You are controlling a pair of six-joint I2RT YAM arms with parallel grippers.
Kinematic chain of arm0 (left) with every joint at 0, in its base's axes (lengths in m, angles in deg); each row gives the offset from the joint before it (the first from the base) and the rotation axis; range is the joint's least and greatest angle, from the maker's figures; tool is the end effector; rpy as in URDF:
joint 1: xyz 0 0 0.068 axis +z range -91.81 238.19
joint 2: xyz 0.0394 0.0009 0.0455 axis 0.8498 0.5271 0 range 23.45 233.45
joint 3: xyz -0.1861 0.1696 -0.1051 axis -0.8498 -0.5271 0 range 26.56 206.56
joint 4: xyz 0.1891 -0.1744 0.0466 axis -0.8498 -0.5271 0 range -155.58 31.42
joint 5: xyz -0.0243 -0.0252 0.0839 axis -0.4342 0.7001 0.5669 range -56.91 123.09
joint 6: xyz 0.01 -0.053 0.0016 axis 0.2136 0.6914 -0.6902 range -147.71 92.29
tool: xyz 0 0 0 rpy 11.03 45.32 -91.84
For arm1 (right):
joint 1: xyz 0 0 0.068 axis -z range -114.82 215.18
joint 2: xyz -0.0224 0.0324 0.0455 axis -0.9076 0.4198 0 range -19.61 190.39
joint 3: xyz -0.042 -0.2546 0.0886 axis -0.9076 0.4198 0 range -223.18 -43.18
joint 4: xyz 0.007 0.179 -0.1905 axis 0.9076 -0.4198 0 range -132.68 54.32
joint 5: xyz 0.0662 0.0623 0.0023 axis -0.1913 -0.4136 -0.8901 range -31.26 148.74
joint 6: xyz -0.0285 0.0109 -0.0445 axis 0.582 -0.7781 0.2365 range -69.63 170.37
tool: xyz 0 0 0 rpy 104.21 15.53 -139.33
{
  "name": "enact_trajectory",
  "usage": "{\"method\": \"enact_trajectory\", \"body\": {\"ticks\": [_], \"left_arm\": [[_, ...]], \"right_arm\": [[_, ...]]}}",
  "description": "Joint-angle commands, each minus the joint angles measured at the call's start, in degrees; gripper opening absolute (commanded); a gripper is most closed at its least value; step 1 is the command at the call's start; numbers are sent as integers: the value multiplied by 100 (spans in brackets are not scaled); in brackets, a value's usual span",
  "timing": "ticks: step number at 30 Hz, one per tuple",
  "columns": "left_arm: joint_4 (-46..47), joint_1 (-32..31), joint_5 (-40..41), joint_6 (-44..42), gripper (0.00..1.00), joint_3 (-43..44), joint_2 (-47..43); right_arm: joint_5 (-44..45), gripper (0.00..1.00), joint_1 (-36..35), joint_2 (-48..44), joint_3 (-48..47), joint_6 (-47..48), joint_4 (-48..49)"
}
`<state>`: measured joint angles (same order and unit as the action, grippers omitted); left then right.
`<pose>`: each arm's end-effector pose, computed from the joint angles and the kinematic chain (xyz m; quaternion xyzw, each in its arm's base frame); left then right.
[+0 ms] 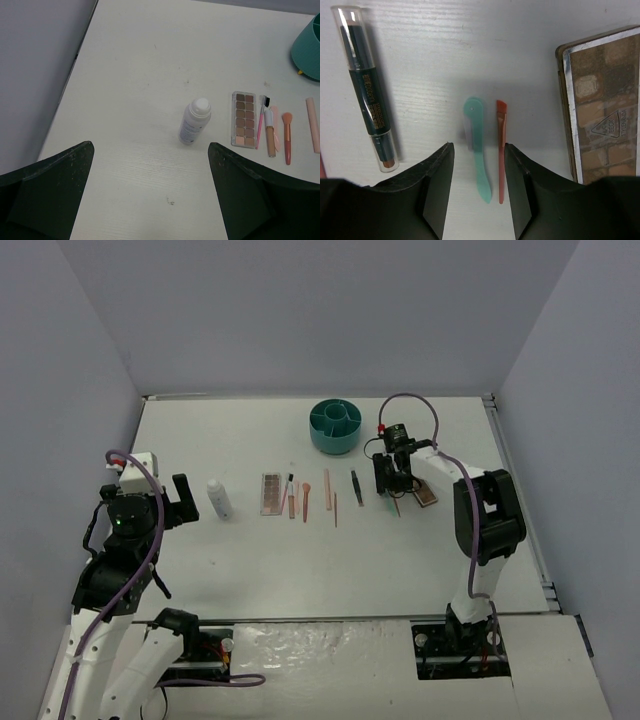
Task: Organize the makeup
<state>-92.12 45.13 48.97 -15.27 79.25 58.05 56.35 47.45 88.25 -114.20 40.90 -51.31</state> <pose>0.1203 -0.0179 0.3676 -0.0794 0.7886 -0.0252 0.6093 0.3803 0.1232 0.1789 -0.0749 0.9437 0.0948 0.3080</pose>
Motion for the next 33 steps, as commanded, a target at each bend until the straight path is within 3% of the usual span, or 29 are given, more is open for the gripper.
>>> {"method": "enact_trajectory", "body": {"ticks": [1,29,33], "left_arm": [[339,-30,-32,14,97,119,18],[313,-48,-14,29,97,119,-59],[313,-48,-6,21,97,119,-59]], "right_arm": [[199,40,-73,37,-487,69,-219],[416,36,-196,608,-781,174,-503],[383,30,-196,669,-772,187,-506]]}}
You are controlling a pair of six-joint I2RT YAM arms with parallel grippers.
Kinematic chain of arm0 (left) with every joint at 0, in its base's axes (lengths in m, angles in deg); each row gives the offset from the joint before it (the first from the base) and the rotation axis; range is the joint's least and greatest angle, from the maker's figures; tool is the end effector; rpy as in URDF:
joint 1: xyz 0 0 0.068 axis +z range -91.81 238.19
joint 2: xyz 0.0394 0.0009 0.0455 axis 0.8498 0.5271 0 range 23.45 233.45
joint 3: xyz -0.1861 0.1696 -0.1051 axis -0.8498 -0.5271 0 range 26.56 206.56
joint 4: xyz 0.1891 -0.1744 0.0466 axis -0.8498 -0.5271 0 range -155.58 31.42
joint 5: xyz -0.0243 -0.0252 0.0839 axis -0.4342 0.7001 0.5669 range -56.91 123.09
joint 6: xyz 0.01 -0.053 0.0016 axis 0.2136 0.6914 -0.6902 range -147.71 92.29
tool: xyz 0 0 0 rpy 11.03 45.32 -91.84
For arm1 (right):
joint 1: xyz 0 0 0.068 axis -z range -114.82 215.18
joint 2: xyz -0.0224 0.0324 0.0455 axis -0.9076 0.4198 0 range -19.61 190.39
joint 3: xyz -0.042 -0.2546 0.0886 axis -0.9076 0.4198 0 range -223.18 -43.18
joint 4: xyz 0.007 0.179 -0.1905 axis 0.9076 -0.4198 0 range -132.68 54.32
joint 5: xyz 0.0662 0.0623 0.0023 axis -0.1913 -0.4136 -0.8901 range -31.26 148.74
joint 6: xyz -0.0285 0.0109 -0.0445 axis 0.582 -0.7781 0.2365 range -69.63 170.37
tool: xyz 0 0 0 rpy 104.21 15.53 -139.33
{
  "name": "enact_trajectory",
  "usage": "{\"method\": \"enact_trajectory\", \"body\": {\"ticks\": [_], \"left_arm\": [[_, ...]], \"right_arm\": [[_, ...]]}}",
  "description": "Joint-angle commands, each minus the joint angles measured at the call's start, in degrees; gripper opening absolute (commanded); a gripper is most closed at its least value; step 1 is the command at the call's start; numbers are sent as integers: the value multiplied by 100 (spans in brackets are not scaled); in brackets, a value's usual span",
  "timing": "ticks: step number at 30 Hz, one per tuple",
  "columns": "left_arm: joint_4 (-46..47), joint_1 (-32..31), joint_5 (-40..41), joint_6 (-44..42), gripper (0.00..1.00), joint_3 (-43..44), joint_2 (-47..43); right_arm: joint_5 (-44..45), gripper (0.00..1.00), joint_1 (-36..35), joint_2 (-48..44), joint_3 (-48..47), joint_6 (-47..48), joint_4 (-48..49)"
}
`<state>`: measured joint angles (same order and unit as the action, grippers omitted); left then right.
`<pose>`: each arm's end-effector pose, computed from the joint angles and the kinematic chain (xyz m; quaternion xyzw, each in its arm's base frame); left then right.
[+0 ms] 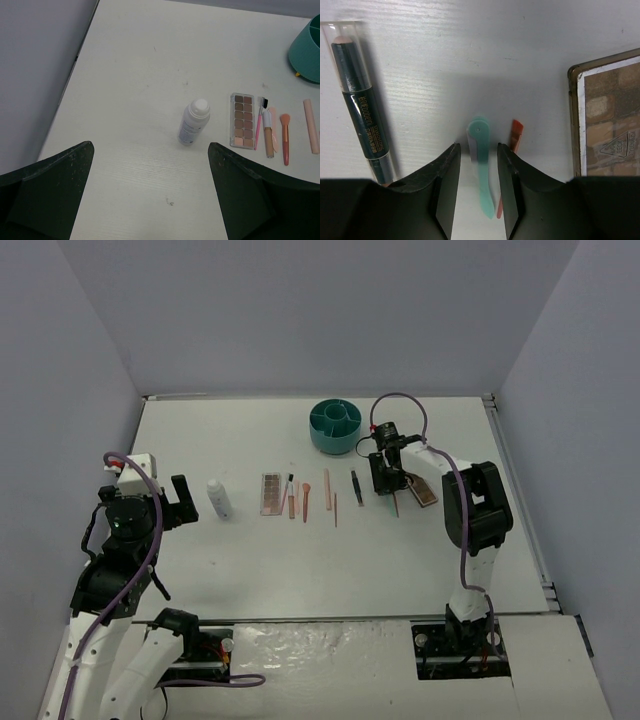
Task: Organize the makeup
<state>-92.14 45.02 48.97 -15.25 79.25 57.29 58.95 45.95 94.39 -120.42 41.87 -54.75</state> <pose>0.1170 -0.0173 0.3689 -0.0795 0.7848 -0.0275 0.6141 0.3976 0.1386 0.1654 -0.0888 0.9517 0.0687 0.2857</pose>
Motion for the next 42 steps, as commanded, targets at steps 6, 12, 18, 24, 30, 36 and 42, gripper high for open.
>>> {"method": "enact_trajectory", "body": {"ticks": [6,12,18,24,30,36,42], "left_arm": [[315,-37,-6,28,97,124,26],[315,-45,-6,20,97,128,34],[306,-42,33,11,97,131,43],[294,-28,74,2,97,137,40],[284,-28,117,4,97,137,34],[271,-28,108,2,97,137,52],[278,6,61,2,97,137,94]], "right_arm": [[127,9,-55,6,-150,140,-189],[-260,0,-113,-257,-315,327,-124],[-523,0,-178,-859,-676,557,280],[-917,0,-169,-1329,-959,756,1377],[-1392,0,-29,-1158,-1263,966,3052],[-2024,0,173,-809,-1312,850,4645],[-2662,0,384,-269,-1330,794,6038]]}}
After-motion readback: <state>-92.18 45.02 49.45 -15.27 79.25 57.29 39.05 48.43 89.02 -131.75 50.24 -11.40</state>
